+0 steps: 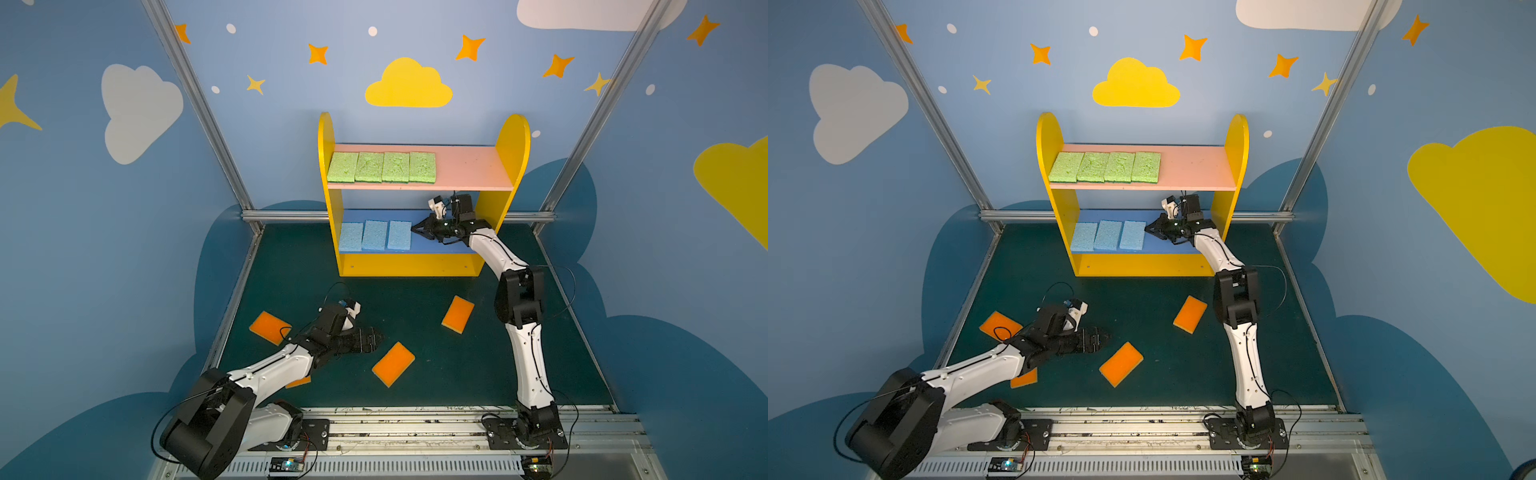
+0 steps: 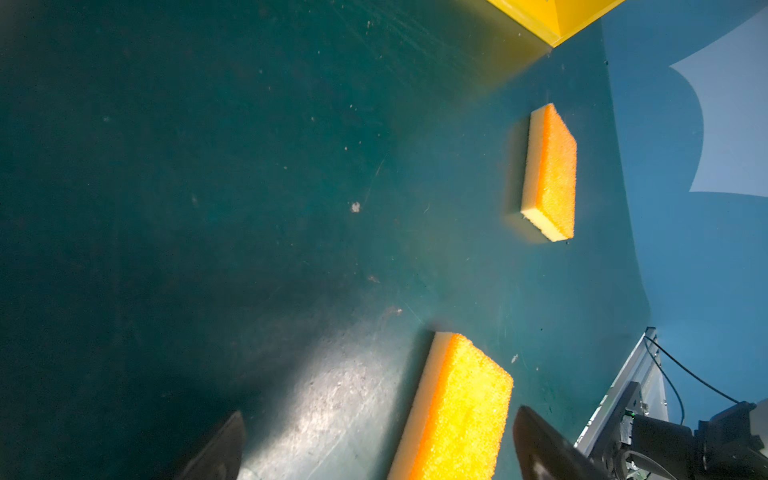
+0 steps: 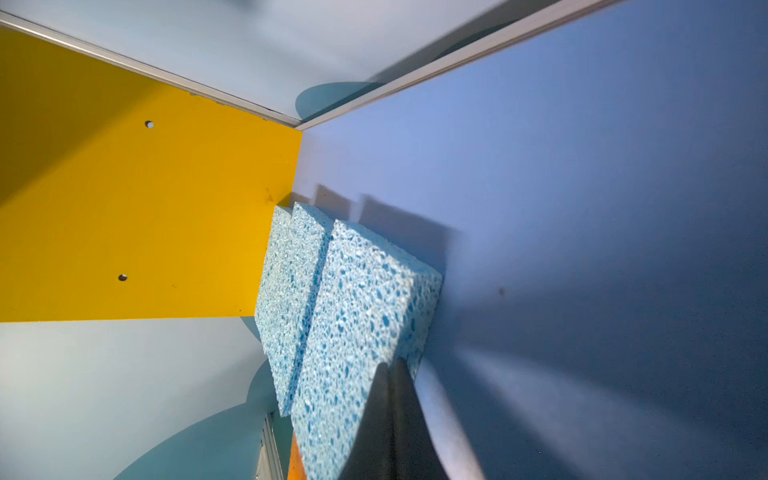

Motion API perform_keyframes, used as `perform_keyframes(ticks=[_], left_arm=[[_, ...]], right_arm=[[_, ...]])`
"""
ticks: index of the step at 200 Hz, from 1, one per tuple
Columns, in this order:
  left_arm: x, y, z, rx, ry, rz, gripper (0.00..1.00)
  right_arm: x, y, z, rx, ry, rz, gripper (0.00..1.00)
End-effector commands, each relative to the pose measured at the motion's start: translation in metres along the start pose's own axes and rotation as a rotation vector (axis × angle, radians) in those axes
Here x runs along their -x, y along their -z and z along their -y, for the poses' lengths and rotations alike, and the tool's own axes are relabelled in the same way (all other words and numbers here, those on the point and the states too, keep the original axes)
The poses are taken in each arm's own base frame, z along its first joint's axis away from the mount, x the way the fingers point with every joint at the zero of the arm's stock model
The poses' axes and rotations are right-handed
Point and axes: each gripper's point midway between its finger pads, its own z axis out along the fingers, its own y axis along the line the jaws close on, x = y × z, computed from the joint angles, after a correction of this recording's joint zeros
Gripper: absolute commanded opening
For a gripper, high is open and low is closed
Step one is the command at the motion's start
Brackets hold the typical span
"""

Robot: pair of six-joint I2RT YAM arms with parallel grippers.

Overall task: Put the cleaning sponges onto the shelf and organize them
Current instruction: 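Withdraw the open right gripper from the shelf toward the orange sponges, then lower both grippers onto an orange sponge between them and grasp it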

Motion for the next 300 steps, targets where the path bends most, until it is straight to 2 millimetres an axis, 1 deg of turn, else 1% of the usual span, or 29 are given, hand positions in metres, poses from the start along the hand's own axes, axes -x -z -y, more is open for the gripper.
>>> perform_keyframes(ticks=[1,37,51,67,76,84,103,114,127,153,163,177,185,196,204,212,221,224,234,243,262,278,287,300], left_arm=[[-0.001,-0.001,-0.001,-0.001,-0.021,-0.006,0.99],[-0.004,0.000,-0.001,-0.006,-0.021,-0.013,1.00],[-0.004,0.001,0.001,-0.017,-0.026,-0.014,0.98],[-0.006,0.002,0.004,-0.032,-0.032,-0.021,0.95],[-0.008,0.003,0.005,-0.038,-0.037,-0.025,0.91],[-0.010,0.004,0.006,-0.044,-0.041,-0.028,0.84],[-0.015,0.006,0.011,-0.072,-0.056,-0.044,0.58],[-0.019,0.006,0.015,-0.084,-0.067,-0.056,0.49],[-0.025,0.006,0.017,-0.088,-0.082,-0.081,0.46],[-0.038,0.003,0.023,-0.093,-0.106,-0.131,0.46],[-0.044,0.002,0.022,-0.092,-0.109,-0.146,0.46],[-0.050,0.002,0.022,-0.092,-0.102,-0.159,0.43],[-0.053,0.002,0.021,-0.091,-0.098,-0.165,0.39],[-0.058,0.004,0.021,-0.094,-0.097,-0.164,0.34],[-0.061,0.006,0.021,-0.093,-0.100,-0.163,0.30],[-0.064,0.008,0.020,-0.083,-0.104,-0.162,0.22],[-0.068,0.010,0.017,-0.061,-0.109,-0.163,0.06],[-0.069,0.012,0.017,-0.054,-0.112,-0.162,0.03],[-0.073,0.016,0.014,-0.034,-0.118,-0.168,0.03],[-0.076,0.020,0.014,-0.027,-0.122,-0.173,0.03],[-0.085,0.030,0.015,-0.026,-0.118,-0.185,0.03],[-0.094,0.035,0.015,-0.031,-0.103,-0.200,0.03],[-0.098,0.037,0.014,-0.025,-0.089,-0.204,0.03],[-0.106,0.037,0.011,-0.010,-0.076,-0.215,0.03]], right_arm=[[-0.011,-0.014,0.006,0.002,-0.027,-0.041,0.00],[-0.008,-0.010,0.001,0.003,-0.021,-0.032,0.00],[-0.005,-0.003,0.000,0.000,-0.022,-0.022,0.00],[0.002,0.010,-0.004,-0.001,-0.020,0.001,0.00],[0.005,0.019,-0.007,-0.001,-0.015,0.016,0.01],[0.008,0.026,-0.009,-0.002,-0.012,0.030,0.03],[0.010,0.045,-0.017,0.001,-0.001,0.051,0.06],[0.010,0.054,-0.024,0.006,0.005,0.059,0.09],[0.008,0.065,-0.035,0.016,0.025,0.070,0.14],[-0.002,0.084,-0.056,0.026,0.056,0.077,0.27],[-0.007,0.092,-0.063,0.030,0.061,0.080,0.29],[-0.020,0.104,-0.070,0.029,0.058,0.077,0.29],[-0.028,0.111,-0.072,0.024,0.052,0.075,0.28],[-0.042,0.120,-0.073,0.012,0.039,0.068,0.26],[-0.053,0.125,-0.073,0.006,0.033,0.063,0.22],[-0.065,0.129,-0.069,-0.002,0.021,0.058,0.16],[-0.079,0.135,-0.068,-0.005,0.007,0.053,0.09],[-0.084,0.136,-0.067,-0.006,0.003,0.051,0.06],[-0.102,0.139,-0.064,-0.008,-0.013,0.039,0.02],[-0.120,0.140,-0.061,-0.017,-0.022,0.024,0.00],[-0.160,0.141,-0.054,-0.057,-0.022,-0.020,0.00],[-0.195,0.140,-0.044,-0.081,-0.039,-0.077,0.00],[-0.210,0.141,-0.038,-0.097,-0.062,-0.106,0.00],[-0.227,0.145,-0.030,-0.114,-0.079,-0.130,0.00]])
